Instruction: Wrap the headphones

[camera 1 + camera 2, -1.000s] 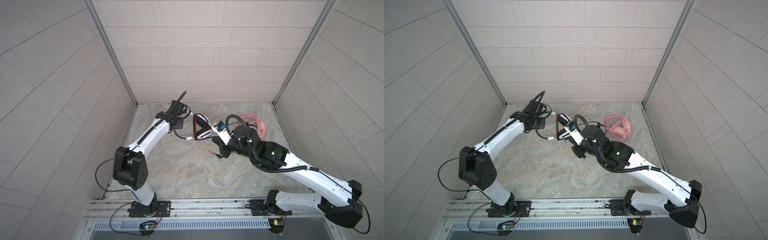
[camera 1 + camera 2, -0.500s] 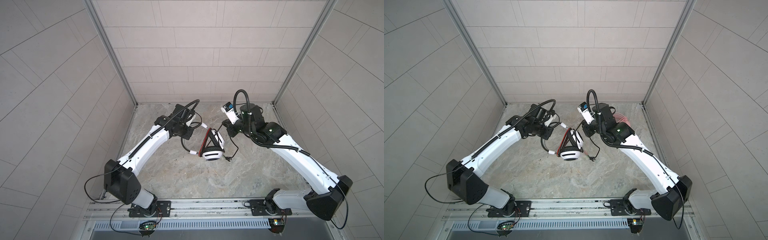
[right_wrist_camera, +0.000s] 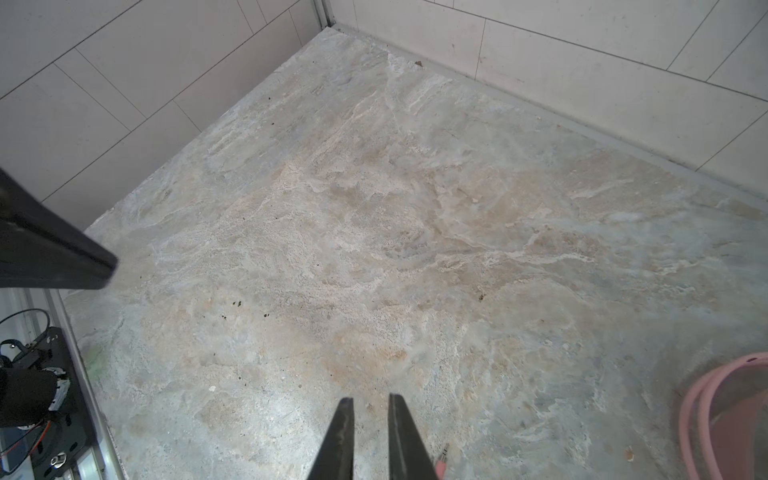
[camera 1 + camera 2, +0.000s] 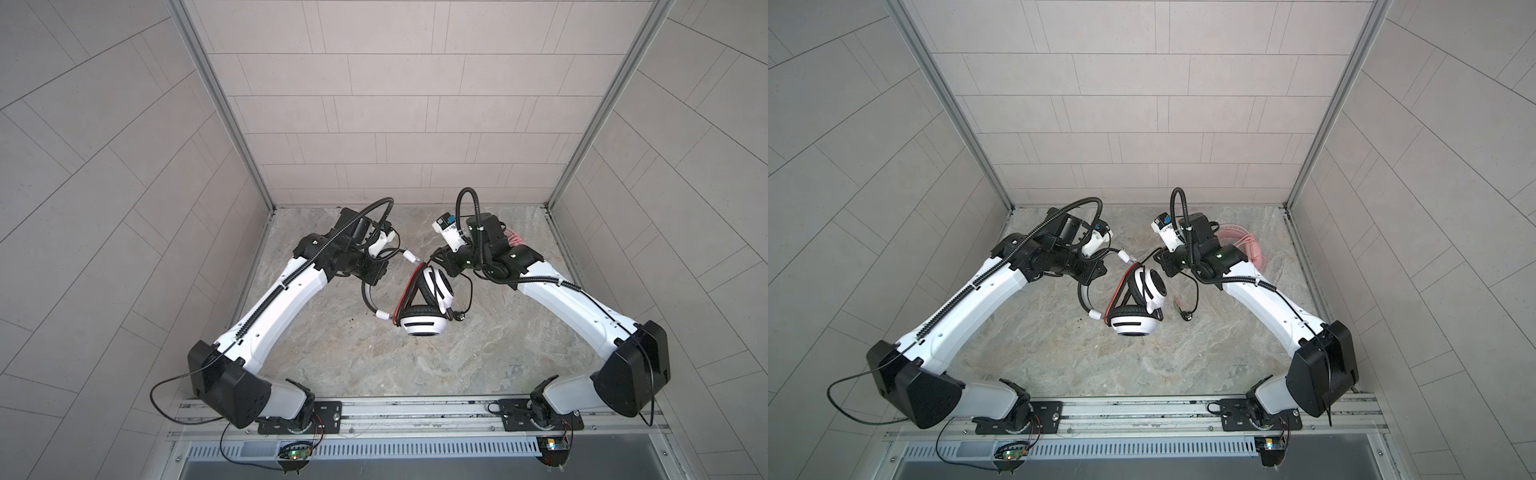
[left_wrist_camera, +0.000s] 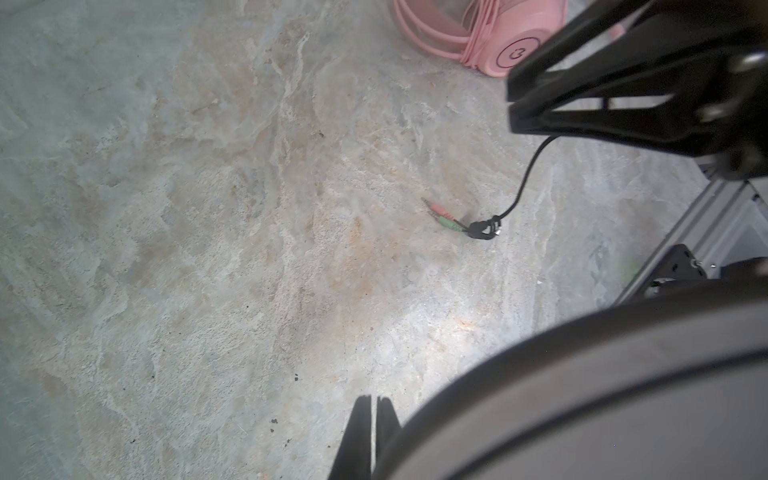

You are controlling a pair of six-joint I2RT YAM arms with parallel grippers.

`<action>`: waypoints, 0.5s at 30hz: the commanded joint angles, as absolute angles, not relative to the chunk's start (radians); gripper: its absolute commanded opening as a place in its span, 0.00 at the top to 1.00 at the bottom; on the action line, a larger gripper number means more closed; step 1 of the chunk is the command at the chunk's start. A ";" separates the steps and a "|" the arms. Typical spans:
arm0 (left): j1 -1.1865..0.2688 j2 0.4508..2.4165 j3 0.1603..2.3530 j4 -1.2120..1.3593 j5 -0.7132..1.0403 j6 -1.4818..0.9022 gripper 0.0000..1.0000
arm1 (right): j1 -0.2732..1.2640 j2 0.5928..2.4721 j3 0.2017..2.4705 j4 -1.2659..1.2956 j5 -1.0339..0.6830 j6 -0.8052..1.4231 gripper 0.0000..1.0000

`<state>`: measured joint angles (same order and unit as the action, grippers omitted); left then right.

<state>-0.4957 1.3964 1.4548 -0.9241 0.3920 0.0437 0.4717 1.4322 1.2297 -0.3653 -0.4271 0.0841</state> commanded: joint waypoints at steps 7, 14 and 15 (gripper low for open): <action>-0.499 1.350 1.597 -0.950 0.520 0.002 1.00 | 0.449 1.530 1.078 -0.032 -0.560 0.239 0.67; -0.494 1.344 1.675 -0.950 0.562 -0.042 1.00 | 0.449 1.718 1.017 0.273 -0.615 0.383 0.73; -0.494 1.343 1.685 -0.950 0.565 -0.050 1.00 | 0.449 1.746 1.011 0.309 -0.617 0.398 0.75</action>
<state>-0.4957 1.3846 1.6230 -0.9607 0.4854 0.0067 0.4522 1.7008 1.0233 0.1322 -0.5850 0.3191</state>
